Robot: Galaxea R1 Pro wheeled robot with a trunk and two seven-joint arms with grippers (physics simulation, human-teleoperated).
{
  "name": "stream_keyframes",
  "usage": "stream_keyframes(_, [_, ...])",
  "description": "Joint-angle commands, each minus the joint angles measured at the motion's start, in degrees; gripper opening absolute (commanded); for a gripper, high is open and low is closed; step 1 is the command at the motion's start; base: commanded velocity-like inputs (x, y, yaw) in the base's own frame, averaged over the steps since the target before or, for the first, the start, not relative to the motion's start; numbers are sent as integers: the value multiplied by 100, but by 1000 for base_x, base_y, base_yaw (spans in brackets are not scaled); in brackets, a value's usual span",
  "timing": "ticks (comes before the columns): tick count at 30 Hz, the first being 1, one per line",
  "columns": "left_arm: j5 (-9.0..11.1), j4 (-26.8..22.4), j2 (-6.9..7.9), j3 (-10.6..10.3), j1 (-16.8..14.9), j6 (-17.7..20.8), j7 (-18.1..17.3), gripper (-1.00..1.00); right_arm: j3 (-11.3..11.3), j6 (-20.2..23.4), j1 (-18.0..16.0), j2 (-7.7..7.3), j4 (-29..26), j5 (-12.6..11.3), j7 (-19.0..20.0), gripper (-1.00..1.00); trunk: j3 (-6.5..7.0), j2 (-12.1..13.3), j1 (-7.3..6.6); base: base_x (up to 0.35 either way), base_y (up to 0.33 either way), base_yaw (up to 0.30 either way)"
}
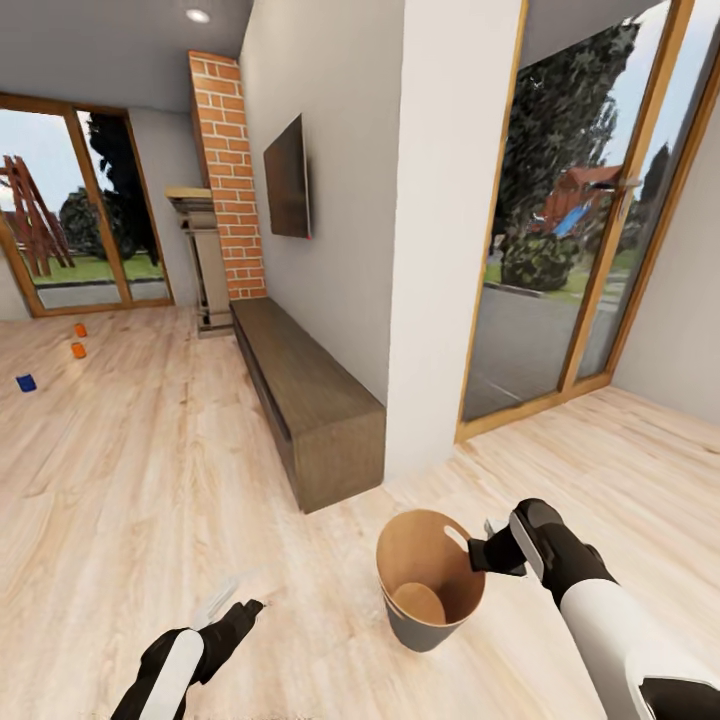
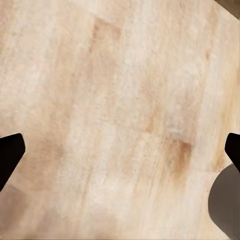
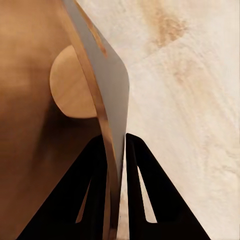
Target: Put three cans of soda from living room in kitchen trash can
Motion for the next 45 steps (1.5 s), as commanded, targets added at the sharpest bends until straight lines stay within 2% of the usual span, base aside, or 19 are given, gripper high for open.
stream_keyframes(1, [-1, 1, 0, 0, 0, 0, 0, 100, -10, 15, -2, 2, -4, -189, 43, -100, 1, 0, -1, 0, 0, 297])
stream_keyframes(17, [-24, 1, 0, -15, 0, 0, -48, 100, -8, 15, -2, 10, -7, -187, 43, -100, 1, 0, -1, 0, 6, 297])
stream_keyframes(25, [-2, 1, 0, -18, 0, 0, -69, 100, -8, 15, -2, 18, -6, -181, 43, -100, 1, 0, -1, 0, 227, 294])
stream_keyframes(35, [1, 1, 0, -18, 0, 0, -63, 100, -1, 15, 3, 28, -6, -180, 51, -100, 1, 0, -1, 0, 313, 54])
stream_keyframes(40, [-1, 1, 0, -18, 0, 0, -54, 100, 16, 15, 14, 112, -6, -157, 52, -100, 1, 0, -1, 0, 330, 2])
stream_keyframes(45, [-12, 1, 0, -23, 0, 0, -53, 100, 18, 15, 10, 133, -6, -146, 52, -100, 1, 0, -1, 4, 338, 26])
